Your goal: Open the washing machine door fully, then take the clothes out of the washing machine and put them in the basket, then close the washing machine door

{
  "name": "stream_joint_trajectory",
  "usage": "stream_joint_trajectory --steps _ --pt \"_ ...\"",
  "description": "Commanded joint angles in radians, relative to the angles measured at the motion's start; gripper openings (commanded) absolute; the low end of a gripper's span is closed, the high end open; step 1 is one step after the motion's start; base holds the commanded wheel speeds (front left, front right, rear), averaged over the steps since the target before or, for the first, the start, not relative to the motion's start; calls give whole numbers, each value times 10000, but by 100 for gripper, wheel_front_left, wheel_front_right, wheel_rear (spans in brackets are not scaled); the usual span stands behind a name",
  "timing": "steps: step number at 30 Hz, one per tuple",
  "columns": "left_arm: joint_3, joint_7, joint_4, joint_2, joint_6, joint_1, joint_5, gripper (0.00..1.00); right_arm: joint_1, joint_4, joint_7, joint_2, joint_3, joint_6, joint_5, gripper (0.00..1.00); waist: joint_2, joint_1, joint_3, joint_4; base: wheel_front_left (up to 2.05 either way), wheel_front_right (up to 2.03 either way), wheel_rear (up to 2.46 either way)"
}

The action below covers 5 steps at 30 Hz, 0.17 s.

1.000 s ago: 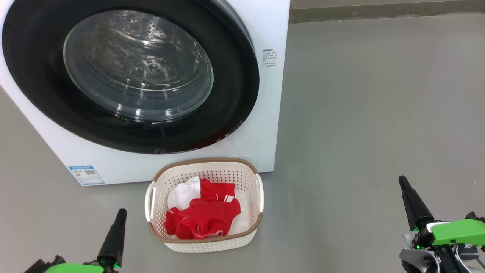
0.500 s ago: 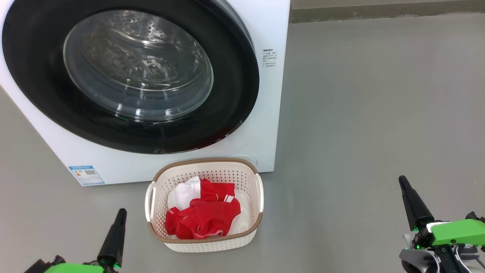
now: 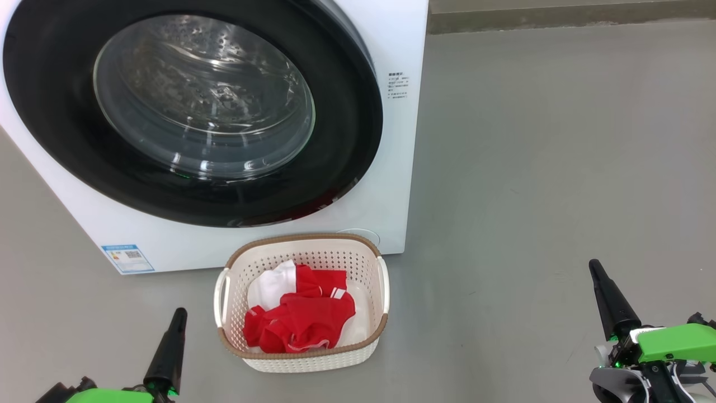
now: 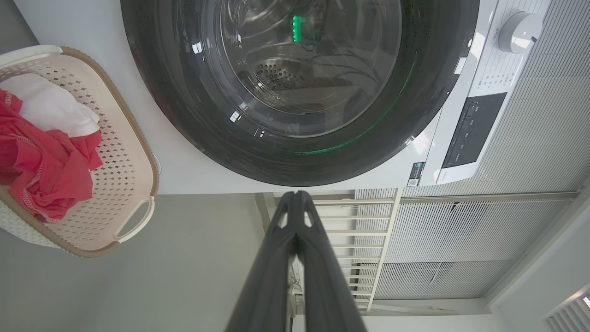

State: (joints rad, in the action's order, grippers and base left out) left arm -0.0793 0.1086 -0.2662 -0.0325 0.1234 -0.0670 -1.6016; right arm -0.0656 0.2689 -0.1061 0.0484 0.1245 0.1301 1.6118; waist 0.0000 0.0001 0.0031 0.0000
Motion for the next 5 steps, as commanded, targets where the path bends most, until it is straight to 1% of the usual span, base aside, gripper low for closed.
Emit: stream_joint_trajectory --steps 1,5 --pt "-345 46 210 -177 73 -411 -70 0 -420 -243 -45 48 -139 6 -5 0 0 -1 0 0 0 0 0" --pt "-345 46 210 -177 73 -411 -70 0 -420 -243 -47 46 -137 6 -7 0 0 -1 0 0 0 0 0"
